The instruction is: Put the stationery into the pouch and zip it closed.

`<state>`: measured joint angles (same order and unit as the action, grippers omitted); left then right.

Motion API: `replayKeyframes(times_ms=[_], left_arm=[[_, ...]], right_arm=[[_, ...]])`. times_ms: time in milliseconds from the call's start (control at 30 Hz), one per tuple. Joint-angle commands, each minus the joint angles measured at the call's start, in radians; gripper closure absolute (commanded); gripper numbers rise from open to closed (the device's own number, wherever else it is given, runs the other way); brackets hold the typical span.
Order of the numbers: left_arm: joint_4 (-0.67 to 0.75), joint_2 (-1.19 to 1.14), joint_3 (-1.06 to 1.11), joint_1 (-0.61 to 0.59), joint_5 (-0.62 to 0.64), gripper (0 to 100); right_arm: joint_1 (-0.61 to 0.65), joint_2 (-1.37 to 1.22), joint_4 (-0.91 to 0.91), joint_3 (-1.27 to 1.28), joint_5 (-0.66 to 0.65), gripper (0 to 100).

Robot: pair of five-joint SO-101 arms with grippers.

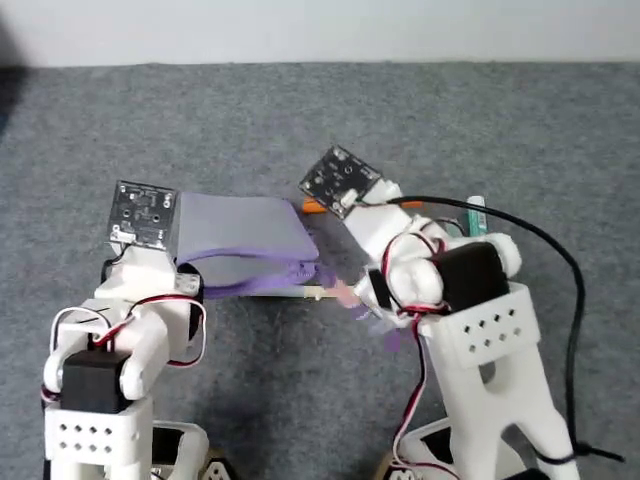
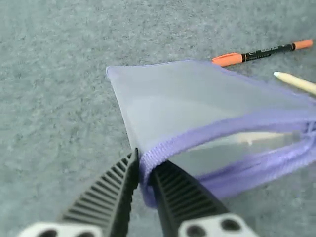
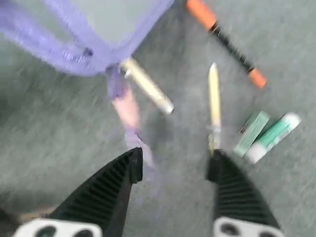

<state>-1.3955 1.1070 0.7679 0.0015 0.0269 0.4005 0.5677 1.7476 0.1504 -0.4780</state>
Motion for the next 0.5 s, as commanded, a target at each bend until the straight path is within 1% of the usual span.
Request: replayKeyframes(times_ms=[0,67,200,367,467], left_arm=[[-0.002,-0.006,-0.059,-0.021,0.064,99],[-0.002,-0.006,-0.064,-0.074,0.069,99],[-0.002,-0.002,-0.061,-0.195,0.069,99],[-0.002,-0.002,-0.061,-0.31,0.069,98],[-0.002,-0.002,-0.058,-0.35,0.069,98]], right_arm=[[-0.041,0.05,0.048,-0.054,-0.009,76.8],[-0.059,0.064,0.047,-0.044,-0.011,77.2],[-0.058,0.019,0.044,0.011,-0.012,77.2],[-0.061,-0.154,-0.007,0.037,-0.012,77.2],[-0.061,-0.26,-0.065,0.035,-0.009,77.2]])
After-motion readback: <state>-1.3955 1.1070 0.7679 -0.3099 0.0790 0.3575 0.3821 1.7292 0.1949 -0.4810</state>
